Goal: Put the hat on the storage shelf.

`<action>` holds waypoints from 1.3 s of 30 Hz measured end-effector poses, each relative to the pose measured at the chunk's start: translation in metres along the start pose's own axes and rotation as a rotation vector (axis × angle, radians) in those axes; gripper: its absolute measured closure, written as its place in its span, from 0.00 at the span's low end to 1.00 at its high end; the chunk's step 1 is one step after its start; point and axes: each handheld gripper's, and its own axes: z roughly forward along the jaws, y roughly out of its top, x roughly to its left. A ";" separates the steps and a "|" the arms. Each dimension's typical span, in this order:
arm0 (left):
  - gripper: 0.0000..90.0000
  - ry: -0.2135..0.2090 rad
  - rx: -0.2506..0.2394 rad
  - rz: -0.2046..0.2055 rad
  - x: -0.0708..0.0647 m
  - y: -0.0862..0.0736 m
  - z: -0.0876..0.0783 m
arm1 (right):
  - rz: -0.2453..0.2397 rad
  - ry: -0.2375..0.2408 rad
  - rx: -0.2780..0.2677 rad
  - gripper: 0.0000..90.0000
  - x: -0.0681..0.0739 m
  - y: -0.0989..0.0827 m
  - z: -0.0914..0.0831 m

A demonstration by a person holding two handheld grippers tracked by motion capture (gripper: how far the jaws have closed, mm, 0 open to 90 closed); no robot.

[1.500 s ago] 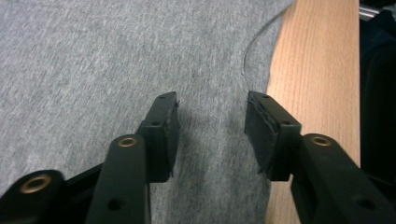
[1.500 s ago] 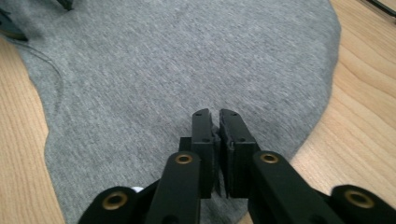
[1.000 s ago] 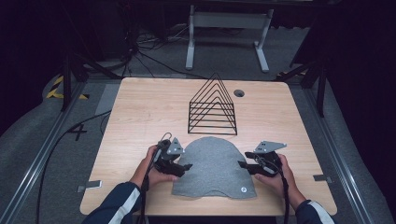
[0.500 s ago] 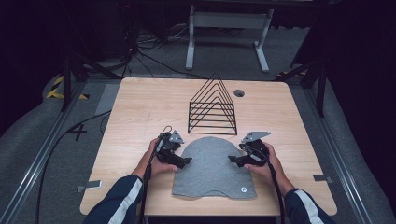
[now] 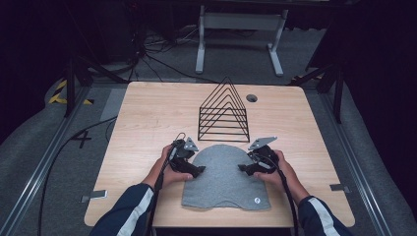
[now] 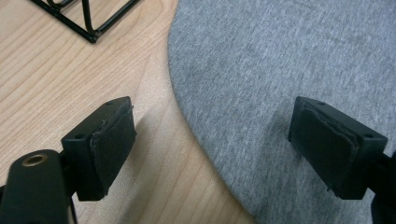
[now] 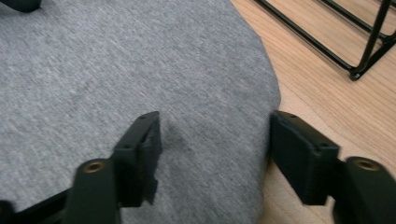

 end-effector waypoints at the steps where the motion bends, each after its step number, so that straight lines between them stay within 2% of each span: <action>1: 0.18 -0.005 0.011 -0.007 -0.001 0.001 0.000 | -0.004 0.002 0.007 0.51 0.001 0.001 0.000; 2: 0.20 -0.018 0.016 0.016 -0.001 0.003 0.000 | -0.007 0.002 0.013 0.55 0.001 0.002 -0.001; 3: 0.24 -0.018 0.016 0.016 -0.001 0.003 0.000 | -0.007 0.002 0.013 0.55 0.001 0.002 -0.001; 4: 0.24 -0.025 0.019 0.020 -0.003 0.005 -0.001 | -0.004 0.005 0.020 0.59 0.003 0.004 -0.001; 5: 0.33 -0.039 0.023 0.027 -0.004 0.007 -0.001 | -0.008 0.012 0.028 0.66 0.005 0.005 -0.001; 7: 0.41 -0.046 0.021 0.037 -0.004 0.008 -0.002 | -0.002 0.022 0.024 0.73 0.005 0.005 -0.002; 9: 0.44 -0.057 0.024 0.034 -0.005 0.009 -0.002 | 0.000 0.027 0.020 0.76 0.005 0.004 -0.002; 13: 0.64 -0.095 0.022 0.048 0.000 0.008 -0.005 | 0.000 0.067 0.005 0.87 0.003 0.001 -0.003; 14: 0.71 -0.115 0.023 0.049 0.001 0.008 -0.005 | 0.000 0.076 0.003 0.90 0.003 0.000 -0.003; 17: 0.84 -0.145 0.009 0.046 0.004 0.005 -0.005 | -0.026 0.085 0.002 0.92 0.002 -0.001 -0.005; 20: 0.93 -0.167 0.000 0.065 0.005 0.006 -0.004 | -0.010 0.101 -0.007 0.93 -0.003 -0.003 -0.005; 23: 0.95 -0.139 -0.001 0.101 0.004 0.008 -0.003 | -0.012 0.102 -0.011 0.93 -0.005 -0.005 -0.006; 28: 0.95 -0.126 -0.020 0.111 0.002 0.010 -0.007 | -0.020 0.090 -0.044 0.93 -0.008 -0.003 -0.014; 33: 0.95 -0.111 -0.098 0.112 0.000 0.015 -0.027 | -0.037 0.081 -0.092 0.93 -0.006 0.001 -0.026; 35: 0.96 -0.103 -0.123 0.125 0.001 0.019 -0.033 | -0.044 0.076 -0.110 0.93 -0.006 0.003 -0.030; 37: 0.96 -0.095 -0.130 0.145 0.001 0.023 -0.040 | -0.046 0.070 -0.134 0.93 -0.006 0.007 -0.037; 39: 0.96 -0.096 -0.149 0.136 0.001 0.025 -0.043 | -0.044 0.068 -0.150 0.93 -0.006 0.009 -0.042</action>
